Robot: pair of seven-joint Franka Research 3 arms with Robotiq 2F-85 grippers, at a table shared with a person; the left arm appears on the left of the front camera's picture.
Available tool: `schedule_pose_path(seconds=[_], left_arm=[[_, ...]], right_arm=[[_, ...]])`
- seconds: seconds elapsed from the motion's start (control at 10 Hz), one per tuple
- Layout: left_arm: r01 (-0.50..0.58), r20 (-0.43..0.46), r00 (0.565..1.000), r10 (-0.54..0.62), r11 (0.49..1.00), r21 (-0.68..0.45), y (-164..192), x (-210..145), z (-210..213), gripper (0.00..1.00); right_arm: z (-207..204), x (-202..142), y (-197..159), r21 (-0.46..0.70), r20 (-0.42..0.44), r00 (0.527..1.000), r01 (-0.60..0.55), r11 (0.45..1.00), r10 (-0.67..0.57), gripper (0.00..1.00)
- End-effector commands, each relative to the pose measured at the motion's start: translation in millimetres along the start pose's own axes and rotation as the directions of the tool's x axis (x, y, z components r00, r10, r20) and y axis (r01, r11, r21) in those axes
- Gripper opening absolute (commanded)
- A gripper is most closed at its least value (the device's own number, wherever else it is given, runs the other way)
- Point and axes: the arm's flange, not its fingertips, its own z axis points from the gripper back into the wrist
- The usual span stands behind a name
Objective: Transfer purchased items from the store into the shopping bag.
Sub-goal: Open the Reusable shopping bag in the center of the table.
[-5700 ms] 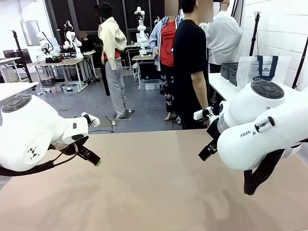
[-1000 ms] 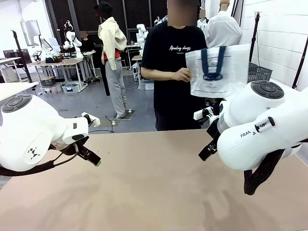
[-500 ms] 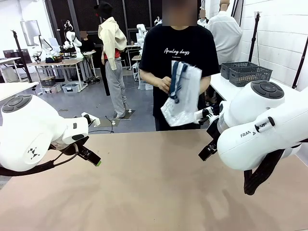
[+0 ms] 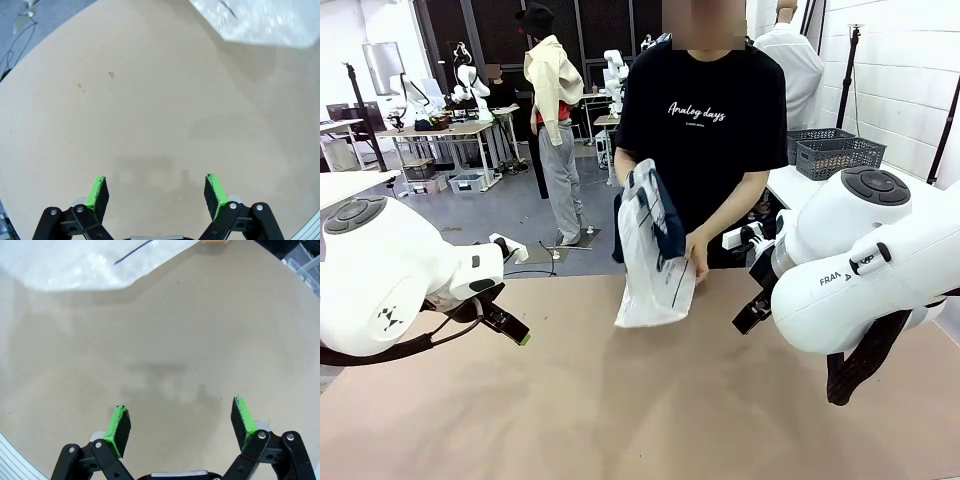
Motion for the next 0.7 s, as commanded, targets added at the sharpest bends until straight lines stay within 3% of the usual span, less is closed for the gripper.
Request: schedule_pose_path(seconds=[0.0,0.6], left_arm=[[-0.002,0.000,1.000,0.002,1.000,0.000,1.0,-0.3,0.1,1.00],[-0.002,0.000,1.000,0.002,1.000,0.000,1.0,-0.3,0.1,1.00]], right_arm=[[0.0,0.0,-0.1,0.000,0.000,1.000,0.001,1.000,-0.001,1.00],[0.0,0.0,-0.1,0.000,0.000,1.000,0.001,1.000,-0.001,1.00]])
